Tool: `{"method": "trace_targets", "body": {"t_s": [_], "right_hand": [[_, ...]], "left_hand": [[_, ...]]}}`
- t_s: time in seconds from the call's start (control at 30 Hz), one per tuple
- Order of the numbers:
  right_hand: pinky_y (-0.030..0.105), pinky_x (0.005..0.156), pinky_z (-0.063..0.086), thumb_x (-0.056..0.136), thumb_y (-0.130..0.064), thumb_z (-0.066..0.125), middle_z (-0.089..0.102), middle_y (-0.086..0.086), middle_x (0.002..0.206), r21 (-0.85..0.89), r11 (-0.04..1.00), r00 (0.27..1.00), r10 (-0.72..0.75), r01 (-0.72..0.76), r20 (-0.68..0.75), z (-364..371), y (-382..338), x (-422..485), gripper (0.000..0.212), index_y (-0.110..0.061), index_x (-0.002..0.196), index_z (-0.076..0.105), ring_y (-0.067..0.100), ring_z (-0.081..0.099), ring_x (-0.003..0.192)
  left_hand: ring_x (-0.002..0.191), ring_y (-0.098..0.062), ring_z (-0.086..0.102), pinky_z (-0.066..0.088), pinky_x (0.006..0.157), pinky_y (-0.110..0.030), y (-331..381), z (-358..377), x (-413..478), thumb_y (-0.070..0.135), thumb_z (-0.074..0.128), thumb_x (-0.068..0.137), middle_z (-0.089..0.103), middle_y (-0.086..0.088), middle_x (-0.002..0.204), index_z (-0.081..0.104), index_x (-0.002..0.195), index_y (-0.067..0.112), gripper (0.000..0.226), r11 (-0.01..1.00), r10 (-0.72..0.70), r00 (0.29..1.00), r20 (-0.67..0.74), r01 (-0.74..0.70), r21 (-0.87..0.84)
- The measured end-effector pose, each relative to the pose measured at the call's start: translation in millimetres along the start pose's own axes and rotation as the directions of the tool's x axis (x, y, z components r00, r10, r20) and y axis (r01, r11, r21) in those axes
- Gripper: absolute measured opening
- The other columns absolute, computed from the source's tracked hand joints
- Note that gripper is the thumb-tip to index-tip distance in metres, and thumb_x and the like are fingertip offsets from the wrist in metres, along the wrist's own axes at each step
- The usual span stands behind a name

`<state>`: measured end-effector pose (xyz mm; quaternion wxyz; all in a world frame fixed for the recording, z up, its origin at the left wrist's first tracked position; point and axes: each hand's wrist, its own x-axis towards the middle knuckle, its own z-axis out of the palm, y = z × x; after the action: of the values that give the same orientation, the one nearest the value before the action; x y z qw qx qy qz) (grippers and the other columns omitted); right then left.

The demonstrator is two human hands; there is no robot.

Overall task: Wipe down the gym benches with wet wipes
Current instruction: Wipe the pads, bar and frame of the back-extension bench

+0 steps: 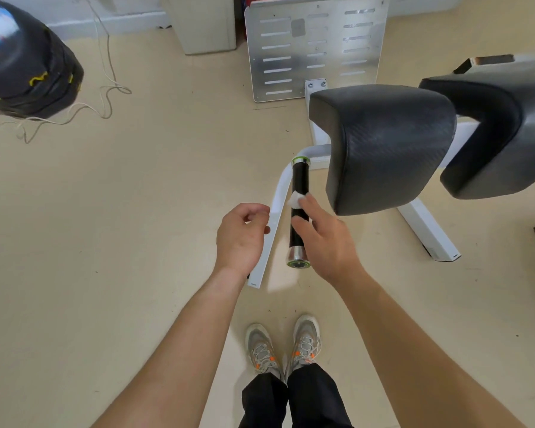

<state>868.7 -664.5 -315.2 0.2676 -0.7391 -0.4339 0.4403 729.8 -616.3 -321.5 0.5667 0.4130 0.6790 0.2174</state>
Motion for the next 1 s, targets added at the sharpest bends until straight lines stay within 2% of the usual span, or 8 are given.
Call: {"method": "trace_targets", "body": {"t_s": [0.1, 0.2, 0.33, 0.47, 0.63, 0.77, 0.87, 1.0], "right_hand": [[0.008, 0.054, 0.038, 0.100, -0.019, 0.046, 0.066, -0.018, 0.095, -0.157, 0.988, 0.999, -0.003, 0.009, 0.042, -8, -2, -19, 0.032, -0.037, 0.122, 0.060, 0.000, 0.059, 0.068], [0.016, 0.079, 0.044, 0.100, -0.020, 0.052, 0.061, -0.014, 0.138, -0.261, 0.965, 0.994, 0.053, -0.026, 0.098, -20, -4, -28, 0.036, -0.032, 0.131, 0.065, 0.012, 0.066, 0.105], [0.024, 0.089, 0.052, 0.095, -0.017, 0.064, 0.073, -0.007, 0.113, -0.217, 0.976, 0.994, 0.052, -0.030, 0.095, -42, -12, -45, 0.029, -0.027, 0.121, 0.073, 0.013, 0.067, 0.103], [0.023, 0.088, 0.056, 0.093, -0.013, 0.068, 0.075, -0.013, 0.098, -0.106, 0.994, 1.000, -0.005, 0.003, -0.014, -80, -20, -67, 0.021, -0.025, 0.108, 0.077, 0.004, 0.069, 0.091], [0.014, 0.073, 0.053, 0.092, -0.019, 0.072, 0.069, -0.020, 0.086, -0.101, 0.995, 0.992, -0.020, 0.008, -0.125, -151, -8, -82, 0.011, -0.029, 0.095, 0.074, 0.000, 0.064, 0.082], [0.008, 0.064, 0.046, 0.091, -0.016, 0.072, 0.067, -0.019, 0.085, -0.089, 0.996, 0.982, -0.001, -0.016, -0.187, -227, 25, -80, 0.015, -0.031, 0.089, 0.071, 0.003, 0.063, 0.079], [0.014, 0.069, 0.050, 0.092, -0.018, 0.071, 0.068, -0.020, 0.087, -0.071, 0.997, 0.978, 0.008, -0.023, -0.211, -289, 64, -73, 0.013, -0.031, 0.092, 0.072, 0.002, 0.063, 0.080], [0.008, 0.069, 0.045, 0.094, -0.017, 0.067, 0.067, -0.022, 0.088, -0.099, 0.995, 0.971, -0.006, -0.018, -0.237, -374, 127, -59, 0.017, -0.033, 0.092, 0.072, -0.004, 0.061, 0.083]], "left_hand": [[0.087, -0.013, 0.071, 0.056, 0.089, -0.038, 3, -2, -17, 0.017, 0.055, 0.096, 0.070, 0.010, 0.099, 0.071, 0.099, 0.025, 0.018, 0.999, 0.022, 0.999, 0.042, -0.024, 0.048], [0.092, -0.012, 0.069, 0.054, 0.085, -0.027, 4, -4, -34, 0.015, 0.058, 0.095, 0.070, 0.012, 0.098, 0.072, 0.098, 0.029, 0.020, 0.992, 0.056, 0.996, 0.073, -0.063, 0.105], [0.075, 0.007, 0.063, 0.045, 0.067, -0.005, 12, -2, -57, 0.013, 0.065, 0.094, 0.067, 0.015, 0.105, 0.068, 0.112, 0.033, 0.027, 0.964, 0.138, 0.971, 0.195, -0.176, 0.198], [0.085, -0.002, 0.063, 0.053, 0.079, -0.019, 28, 20, -80, 0.016, 0.071, 0.092, 0.070, 0.020, 0.099, 0.074, 0.110, 0.032, 0.024, 0.932, 0.245, 0.929, 0.276, -0.304, 0.197], [0.077, -0.003, 0.059, 0.050, 0.070, -0.020, 62, 77, -103, 0.028, 0.074, 0.090, 0.067, 0.018, 0.080, 0.072, 0.088, 0.031, 0.004, 0.885, 0.336, 0.905, 0.259, -0.398, 0.240], [0.082, -0.001, 0.061, 0.050, 0.070, -0.017, 88, 151, -121, 0.037, 0.067, 0.094, 0.068, 0.018, 0.085, 0.072, 0.093, 0.033, 0.006, 0.856, 0.353, 0.894, 0.275, -0.428, 0.291], [0.081, -0.006, 0.063, 0.053, 0.073, -0.023, 104, 215, -134, 0.040, 0.063, 0.095, 0.069, 0.016, 0.083, 0.073, 0.087, 0.030, 0.016, 0.852, 0.350, 0.898, 0.267, -0.424, 0.307], [0.081, -0.008, 0.061, 0.055, 0.076, -0.030, 111, 317, -147, 0.037, 0.072, 0.090, 0.063, 0.016, 0.083, 0.073, 0.078, 0.030, 0.014, 0.859, 0.365, 0.918, 0.155, -0.397, 0.324]]}}
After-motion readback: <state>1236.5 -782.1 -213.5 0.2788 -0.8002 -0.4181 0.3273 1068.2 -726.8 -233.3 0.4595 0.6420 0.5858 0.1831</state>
